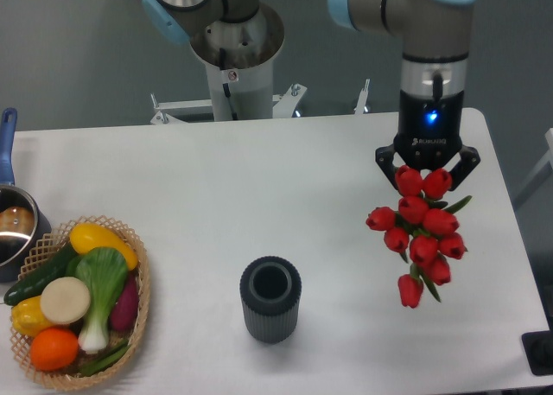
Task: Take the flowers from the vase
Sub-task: 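Lift the gripped tulips up out of the grey vase and away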
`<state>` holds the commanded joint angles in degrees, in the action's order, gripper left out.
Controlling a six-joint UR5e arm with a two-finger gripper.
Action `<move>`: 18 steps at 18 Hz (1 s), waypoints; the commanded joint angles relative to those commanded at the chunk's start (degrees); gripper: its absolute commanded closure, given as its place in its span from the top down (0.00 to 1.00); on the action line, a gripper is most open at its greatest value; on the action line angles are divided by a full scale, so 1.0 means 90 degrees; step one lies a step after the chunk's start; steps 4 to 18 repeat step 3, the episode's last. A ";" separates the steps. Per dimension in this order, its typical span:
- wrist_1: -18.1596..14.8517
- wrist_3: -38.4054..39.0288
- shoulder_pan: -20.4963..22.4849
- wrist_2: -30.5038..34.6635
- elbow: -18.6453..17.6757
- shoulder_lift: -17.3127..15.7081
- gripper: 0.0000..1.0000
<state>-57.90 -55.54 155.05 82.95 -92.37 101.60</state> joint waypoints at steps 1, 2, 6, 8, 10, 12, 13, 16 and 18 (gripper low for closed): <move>-0.0205 -0.0069 -0.0059 0.0205 -0.0039 0.0000 0.00; -0.0285 -0.0118 -0.0098 0.0391 -0.0088 0.0010 0.00; -0.0286 -0.0118 -0.0166 0.0528 -0.0117 0.0029 0.00; -0.0286 -0.0118 -0.0166 0.0528 -0.0117 0.0029 0.00; -0.0286 -0.0118 -0.0166 0.0528 -0.0117 0.0029 0.00; -0.0286 -0.0118 -0.0166 0.0528 -0.0117 0.0029 0.00; -0.0286 -0.0118 -0.0166 0.0528 -0.0117 0.0029 0.00; -0.0286 -0.0118 -0.0166 0.0528 -0.0117 0.0029 0.00; -0.0286 -0.0118 -0.0166 0.0528 -0.0117 0.0029 0.00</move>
